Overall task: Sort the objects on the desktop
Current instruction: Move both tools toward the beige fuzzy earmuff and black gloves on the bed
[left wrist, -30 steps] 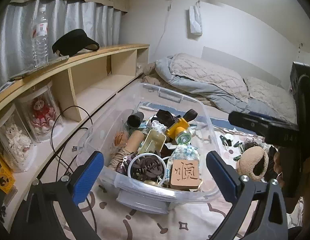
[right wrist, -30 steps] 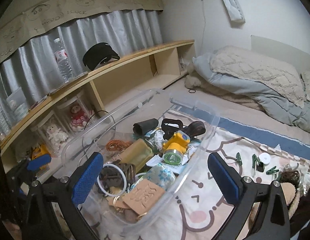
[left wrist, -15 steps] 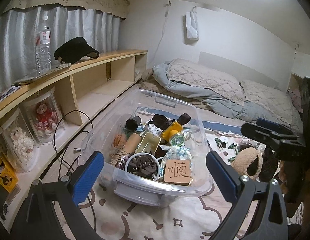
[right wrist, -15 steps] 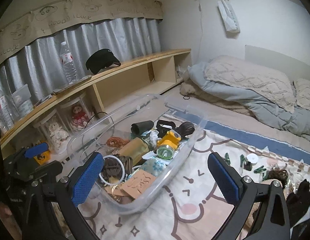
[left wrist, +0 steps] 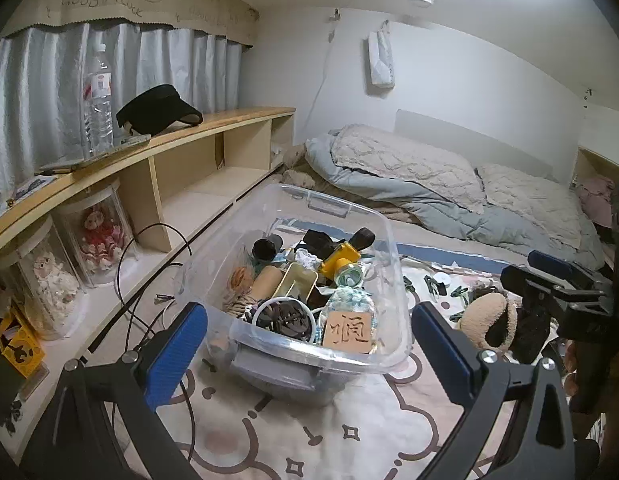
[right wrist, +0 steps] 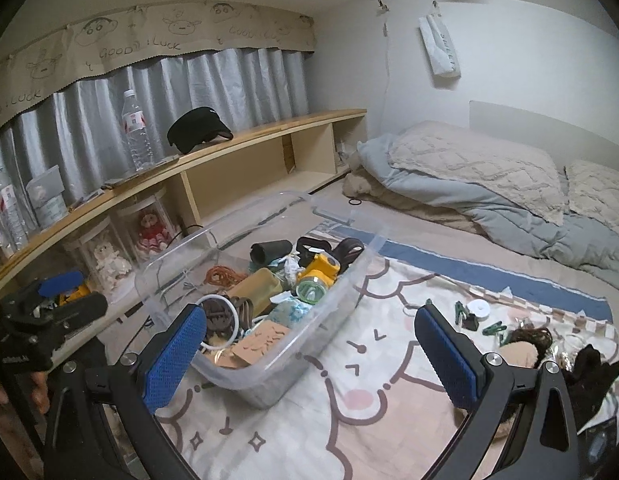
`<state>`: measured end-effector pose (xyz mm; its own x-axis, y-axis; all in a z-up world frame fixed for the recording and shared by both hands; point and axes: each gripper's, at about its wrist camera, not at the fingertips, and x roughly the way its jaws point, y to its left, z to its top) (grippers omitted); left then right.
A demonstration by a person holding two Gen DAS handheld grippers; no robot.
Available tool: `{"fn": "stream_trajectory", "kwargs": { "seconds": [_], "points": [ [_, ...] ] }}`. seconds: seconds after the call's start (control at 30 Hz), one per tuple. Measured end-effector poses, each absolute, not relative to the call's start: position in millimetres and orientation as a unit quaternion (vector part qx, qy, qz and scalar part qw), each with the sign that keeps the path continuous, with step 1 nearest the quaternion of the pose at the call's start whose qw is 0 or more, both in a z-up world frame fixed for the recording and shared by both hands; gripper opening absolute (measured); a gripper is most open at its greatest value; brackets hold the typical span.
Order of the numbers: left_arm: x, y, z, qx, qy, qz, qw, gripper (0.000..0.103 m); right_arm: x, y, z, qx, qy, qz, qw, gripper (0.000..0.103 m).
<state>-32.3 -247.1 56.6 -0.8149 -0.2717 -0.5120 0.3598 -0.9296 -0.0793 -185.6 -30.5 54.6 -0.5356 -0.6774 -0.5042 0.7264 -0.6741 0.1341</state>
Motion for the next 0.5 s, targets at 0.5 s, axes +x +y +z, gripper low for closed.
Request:
{"fn": "stream_trajectory", "kwargs": {
  "seconds": [0.5],
  "points": [
    [-12,-226,63,0.239,0.079,-0.954,0.162,0.103,-158,-1,58,0.247,0.046,-0.882,0.398,0.103]
  ]
}}
